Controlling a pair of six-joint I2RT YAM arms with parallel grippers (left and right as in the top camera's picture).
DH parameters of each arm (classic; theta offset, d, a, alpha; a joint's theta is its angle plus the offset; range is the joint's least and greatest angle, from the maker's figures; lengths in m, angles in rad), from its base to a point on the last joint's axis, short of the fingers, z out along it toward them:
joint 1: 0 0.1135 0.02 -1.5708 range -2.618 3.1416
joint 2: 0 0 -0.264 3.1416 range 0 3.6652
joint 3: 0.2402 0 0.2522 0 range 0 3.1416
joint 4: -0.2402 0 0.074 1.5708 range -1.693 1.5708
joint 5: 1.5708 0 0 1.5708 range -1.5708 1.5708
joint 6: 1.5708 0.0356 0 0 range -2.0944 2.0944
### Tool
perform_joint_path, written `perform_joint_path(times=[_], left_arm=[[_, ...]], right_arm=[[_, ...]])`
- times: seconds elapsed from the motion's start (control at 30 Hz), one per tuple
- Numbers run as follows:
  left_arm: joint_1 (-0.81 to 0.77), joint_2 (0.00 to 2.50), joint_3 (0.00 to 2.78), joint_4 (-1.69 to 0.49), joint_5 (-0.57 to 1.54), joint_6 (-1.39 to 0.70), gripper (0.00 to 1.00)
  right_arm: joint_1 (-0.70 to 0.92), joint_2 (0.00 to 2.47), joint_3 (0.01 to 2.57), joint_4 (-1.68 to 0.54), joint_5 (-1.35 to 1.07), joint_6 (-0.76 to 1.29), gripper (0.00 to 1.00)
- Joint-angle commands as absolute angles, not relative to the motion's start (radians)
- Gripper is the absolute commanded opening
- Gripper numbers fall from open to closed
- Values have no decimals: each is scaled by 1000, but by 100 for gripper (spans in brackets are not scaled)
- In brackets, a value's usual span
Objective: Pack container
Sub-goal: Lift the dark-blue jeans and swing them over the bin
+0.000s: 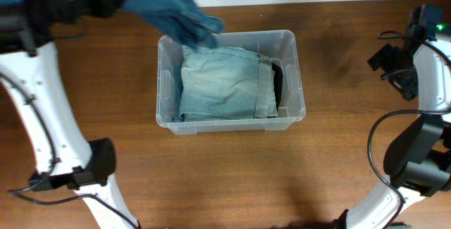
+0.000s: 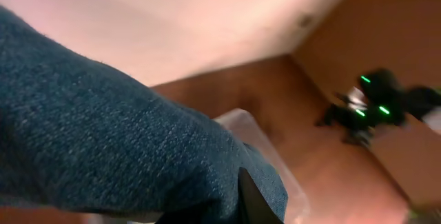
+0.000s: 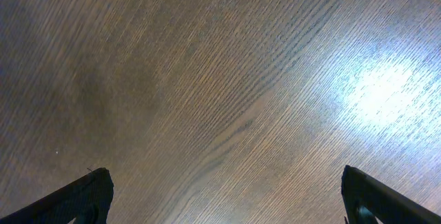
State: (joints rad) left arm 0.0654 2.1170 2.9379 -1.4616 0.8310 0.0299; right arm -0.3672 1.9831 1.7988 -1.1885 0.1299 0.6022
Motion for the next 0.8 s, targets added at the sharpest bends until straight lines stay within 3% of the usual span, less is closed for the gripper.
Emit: perform_joint_path(times=[0.0, 0.47, 0.77], left_arm=[[-31, 2054, 2961, -1447, 852, 38, 1], [-431, 2063, 2961, -1370, 567, 38, 1], [-551, 2125, 2960, -1231, 454, 39, 1]], right_arm=[[-374, 1988, 1799, -1188, 142, 611, 98], [-374, 1988, 1799, -1189, 142, 611, 98], [-374, 1988, 1799, -1188, 142, 611, 98]])
